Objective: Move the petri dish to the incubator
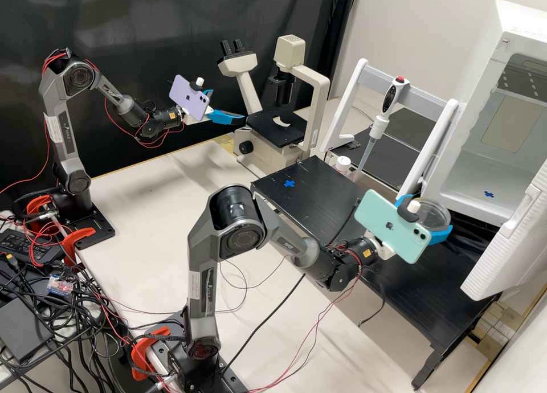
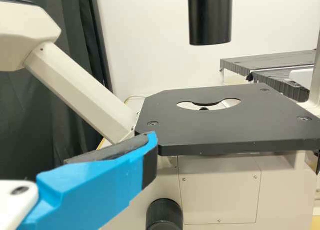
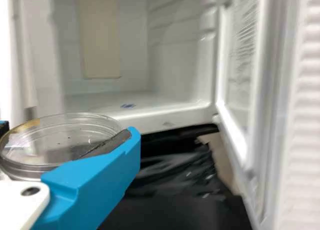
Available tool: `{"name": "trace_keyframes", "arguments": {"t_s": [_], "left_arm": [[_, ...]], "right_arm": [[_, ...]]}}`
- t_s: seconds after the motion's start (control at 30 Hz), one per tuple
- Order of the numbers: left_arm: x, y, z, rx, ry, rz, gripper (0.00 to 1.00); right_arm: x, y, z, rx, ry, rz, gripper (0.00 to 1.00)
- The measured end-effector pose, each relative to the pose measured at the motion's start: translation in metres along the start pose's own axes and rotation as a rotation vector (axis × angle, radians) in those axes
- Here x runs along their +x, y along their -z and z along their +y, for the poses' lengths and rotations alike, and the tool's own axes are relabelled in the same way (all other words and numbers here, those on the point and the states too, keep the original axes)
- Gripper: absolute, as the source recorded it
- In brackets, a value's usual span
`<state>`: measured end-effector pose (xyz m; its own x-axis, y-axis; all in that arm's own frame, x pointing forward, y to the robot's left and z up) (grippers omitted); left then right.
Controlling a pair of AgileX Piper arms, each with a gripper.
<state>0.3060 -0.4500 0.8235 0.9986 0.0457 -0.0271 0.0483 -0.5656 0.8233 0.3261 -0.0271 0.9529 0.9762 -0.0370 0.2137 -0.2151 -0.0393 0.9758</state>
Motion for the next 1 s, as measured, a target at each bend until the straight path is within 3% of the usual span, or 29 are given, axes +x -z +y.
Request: {"name": "trace_keyframes", "arguments": {"t_s": [0.2,0.33,0.5,1.0], "left_arm": [[0.000,0.000,0.000,0.000,0.000,0.000,1.00],[0.000,0.000,0.000,0.000,0.000,0.000,1.00],[0.000,0.000,0.000,0.000,0.000,0.000,1.00],[0.000,0.000,0.000,0.000,0.000,0.000,1.00]], "right_arm": [[0.031,0.001,0.019,0.001,-0.043,-0.036,0.00],[0.056,0.005,0.029,0.033,-0.076,-0.057,0.00],[0.093,0.012,0.037,0.043,-0.090,-0.091,0.00],[0.184,0.018,0.036,0.037,-0.030,-0.183,0.00]]}}
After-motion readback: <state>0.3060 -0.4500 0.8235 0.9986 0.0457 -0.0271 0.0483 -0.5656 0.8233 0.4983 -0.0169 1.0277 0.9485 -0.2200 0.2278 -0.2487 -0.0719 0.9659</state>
